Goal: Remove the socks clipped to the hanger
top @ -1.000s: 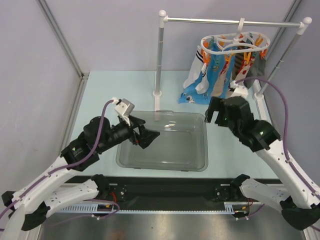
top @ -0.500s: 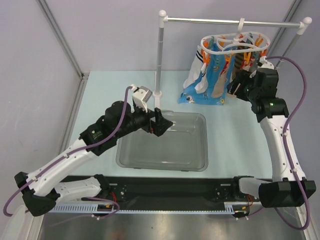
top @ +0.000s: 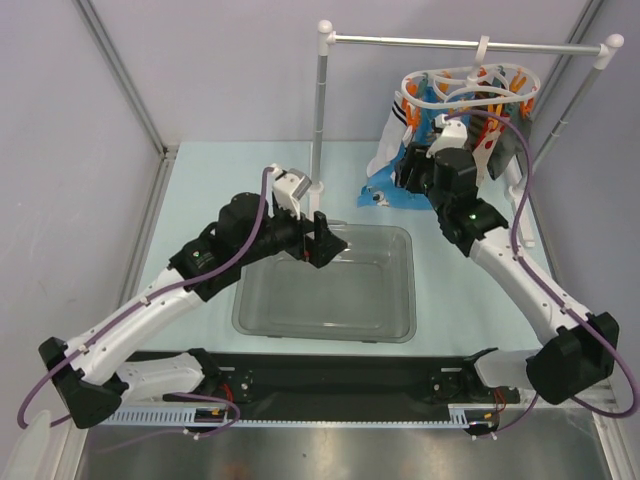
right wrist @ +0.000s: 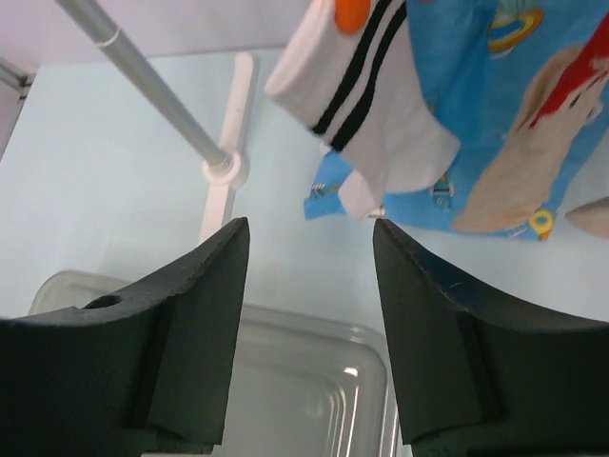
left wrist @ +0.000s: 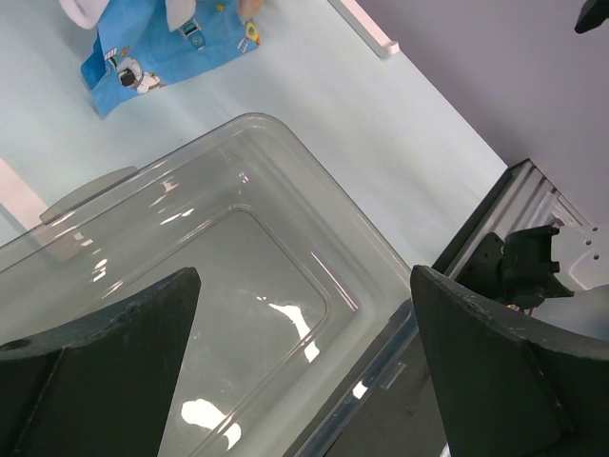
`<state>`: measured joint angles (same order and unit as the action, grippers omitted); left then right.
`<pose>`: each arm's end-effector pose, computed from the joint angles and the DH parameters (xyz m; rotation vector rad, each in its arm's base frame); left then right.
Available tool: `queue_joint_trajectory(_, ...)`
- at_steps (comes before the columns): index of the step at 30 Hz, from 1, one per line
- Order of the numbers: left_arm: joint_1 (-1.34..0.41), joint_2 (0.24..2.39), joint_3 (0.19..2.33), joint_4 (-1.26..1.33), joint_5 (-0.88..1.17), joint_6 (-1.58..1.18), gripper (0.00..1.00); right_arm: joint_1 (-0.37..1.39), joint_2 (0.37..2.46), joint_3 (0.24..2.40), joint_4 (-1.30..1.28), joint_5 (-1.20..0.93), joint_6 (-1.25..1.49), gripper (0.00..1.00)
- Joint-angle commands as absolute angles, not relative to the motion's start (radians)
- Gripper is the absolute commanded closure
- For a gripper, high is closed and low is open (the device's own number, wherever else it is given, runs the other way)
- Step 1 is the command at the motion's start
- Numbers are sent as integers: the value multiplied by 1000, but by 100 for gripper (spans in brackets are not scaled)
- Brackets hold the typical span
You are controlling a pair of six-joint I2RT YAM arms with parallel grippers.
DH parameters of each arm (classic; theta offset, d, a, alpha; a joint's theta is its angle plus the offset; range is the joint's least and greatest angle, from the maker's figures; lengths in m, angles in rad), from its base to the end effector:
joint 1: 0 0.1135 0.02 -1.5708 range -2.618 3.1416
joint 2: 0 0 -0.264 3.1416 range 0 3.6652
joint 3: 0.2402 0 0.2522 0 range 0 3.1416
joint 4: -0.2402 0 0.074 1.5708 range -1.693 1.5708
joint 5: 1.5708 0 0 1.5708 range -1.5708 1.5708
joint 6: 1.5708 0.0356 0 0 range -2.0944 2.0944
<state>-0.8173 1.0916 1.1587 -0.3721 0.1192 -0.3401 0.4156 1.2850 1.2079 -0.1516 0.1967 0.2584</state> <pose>0.1631 -0.1801 0.3912 0.5506 1.8978 -0.8907 0.2777 0.1150 0.3831 -0.0007 1.8054 0.3049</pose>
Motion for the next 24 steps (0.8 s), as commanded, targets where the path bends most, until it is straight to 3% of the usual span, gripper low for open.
queue_joint_trajectory(1,-782,1054,1123,-324,179,-367,2,422,1328,1229,40,316,186,41)
queue_joint_trajectory(7,-769,1002,1078,-305,201,-359,2,423,1436,1255,109,344,111,43)
queue_joint_trajectory(16,-769,969,1029,-273,183,-341,3,420,1514,1315,112,429,64,58)
queue_joint_trajectory(19,-769,982,1014,-256,140,-322,4,414,1523,1328,89,456,63,66)
queue_joint_trajectory(24,-769,1034,988,-155,91,-298,8,407,1488,1361,5,402,75,94)
